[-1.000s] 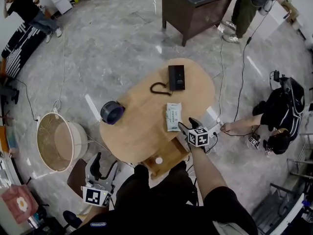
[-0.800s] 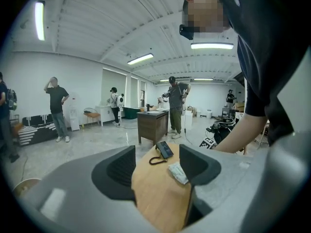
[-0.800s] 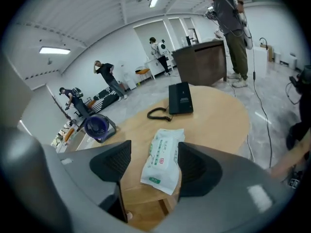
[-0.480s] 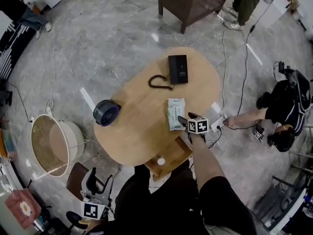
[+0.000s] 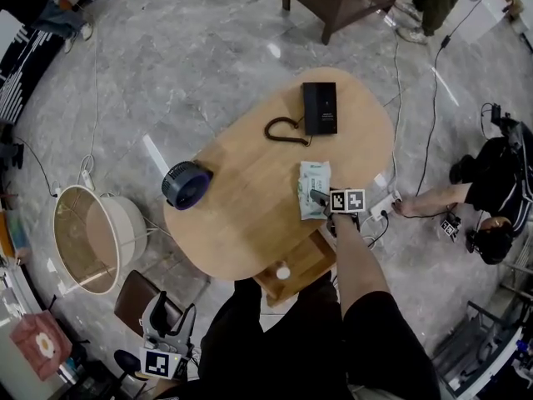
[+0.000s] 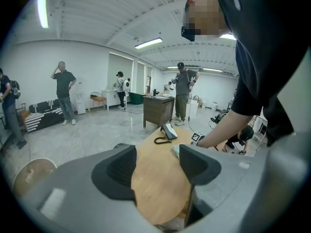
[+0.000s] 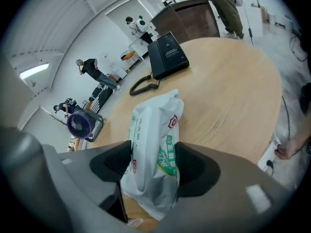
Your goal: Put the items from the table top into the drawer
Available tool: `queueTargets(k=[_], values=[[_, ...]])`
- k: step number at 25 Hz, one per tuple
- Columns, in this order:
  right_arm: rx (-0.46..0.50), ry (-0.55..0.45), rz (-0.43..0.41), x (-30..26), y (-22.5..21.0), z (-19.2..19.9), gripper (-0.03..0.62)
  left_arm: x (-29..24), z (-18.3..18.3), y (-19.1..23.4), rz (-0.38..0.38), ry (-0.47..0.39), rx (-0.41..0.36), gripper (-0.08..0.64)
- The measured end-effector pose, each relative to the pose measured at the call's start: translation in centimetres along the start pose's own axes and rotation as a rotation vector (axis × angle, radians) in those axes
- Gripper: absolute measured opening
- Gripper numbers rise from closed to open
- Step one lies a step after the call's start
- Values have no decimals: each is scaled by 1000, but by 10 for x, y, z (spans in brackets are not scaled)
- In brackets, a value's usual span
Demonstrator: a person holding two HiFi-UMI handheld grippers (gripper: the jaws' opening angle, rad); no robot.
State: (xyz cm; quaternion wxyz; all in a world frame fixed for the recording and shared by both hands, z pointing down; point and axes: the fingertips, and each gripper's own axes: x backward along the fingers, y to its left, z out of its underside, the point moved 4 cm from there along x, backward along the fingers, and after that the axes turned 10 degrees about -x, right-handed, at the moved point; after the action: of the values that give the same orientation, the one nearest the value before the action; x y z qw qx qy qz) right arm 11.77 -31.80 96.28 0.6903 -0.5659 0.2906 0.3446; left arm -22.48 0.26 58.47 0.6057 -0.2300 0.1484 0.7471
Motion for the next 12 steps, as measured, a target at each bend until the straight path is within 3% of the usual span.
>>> queueTargets(k=[12], values=[[-3, -8, -62, 0, 3, 2, 229, 0, 17, -6, 9, 33, 10, 295]])
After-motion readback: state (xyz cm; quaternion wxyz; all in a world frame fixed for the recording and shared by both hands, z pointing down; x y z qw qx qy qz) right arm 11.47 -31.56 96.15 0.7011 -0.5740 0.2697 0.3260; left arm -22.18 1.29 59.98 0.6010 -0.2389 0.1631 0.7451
